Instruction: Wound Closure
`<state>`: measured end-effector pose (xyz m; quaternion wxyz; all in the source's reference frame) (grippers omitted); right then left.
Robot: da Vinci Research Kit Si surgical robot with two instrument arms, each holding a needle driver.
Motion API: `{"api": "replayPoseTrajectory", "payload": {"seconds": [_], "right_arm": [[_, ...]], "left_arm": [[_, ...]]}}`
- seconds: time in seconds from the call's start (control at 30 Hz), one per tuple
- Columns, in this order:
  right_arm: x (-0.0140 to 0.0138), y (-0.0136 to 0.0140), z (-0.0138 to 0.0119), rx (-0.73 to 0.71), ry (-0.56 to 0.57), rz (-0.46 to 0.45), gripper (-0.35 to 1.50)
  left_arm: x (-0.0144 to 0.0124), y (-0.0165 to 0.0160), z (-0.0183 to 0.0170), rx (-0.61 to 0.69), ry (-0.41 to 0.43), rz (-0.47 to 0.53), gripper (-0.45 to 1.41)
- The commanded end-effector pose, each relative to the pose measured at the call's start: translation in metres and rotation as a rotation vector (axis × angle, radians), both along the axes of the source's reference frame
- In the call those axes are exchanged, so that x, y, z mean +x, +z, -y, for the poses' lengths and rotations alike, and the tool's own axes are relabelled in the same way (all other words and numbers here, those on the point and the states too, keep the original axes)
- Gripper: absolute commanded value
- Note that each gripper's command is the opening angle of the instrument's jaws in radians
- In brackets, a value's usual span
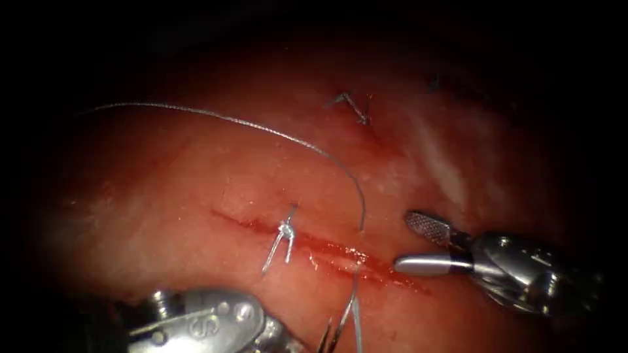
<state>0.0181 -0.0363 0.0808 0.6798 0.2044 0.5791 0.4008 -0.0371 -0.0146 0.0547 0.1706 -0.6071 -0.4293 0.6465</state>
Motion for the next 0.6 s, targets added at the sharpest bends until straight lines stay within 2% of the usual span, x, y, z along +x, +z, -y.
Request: {"api": "replayPoseTrajectory", "payload": {"seconds": [0.03,0.13,0.27,0.5,0.6], "right_arm": [[0.0005,0.0002,0.0006,0.000,-0.003,-0.004,1.30],[0.0002,-0.0003,0.0008,0.002,-0.008,-0.008,1.30],[-0.0003,-0.0016,0.0009,0.013,0.006,-0.017,1.23],[-0.0003,-0.0047,0.0015,0.031,0.013,-0.025,1.15],[-0.0001,-0.0058,0.0019,0.036,0.014,-0.026,1.13]], "left_arm": [[-0.0004,0.0002,-0.0001,-0.022,-0.011,0.007,-0.45],[0.0000,-0.0009,-0.0014,-0.133,-0.071,0.016,-0.45],[0.0003,-0.0016,-0.0039,-0.326,-0.131,-0.053,-0.45],[0.0009,-0.0032,-0.0093,-0.524,-0.218,-0.135,-0.45],[0.0011,-0.0040,-0.0114,-0.571,-0.244,-0.157,-0.45]]}}
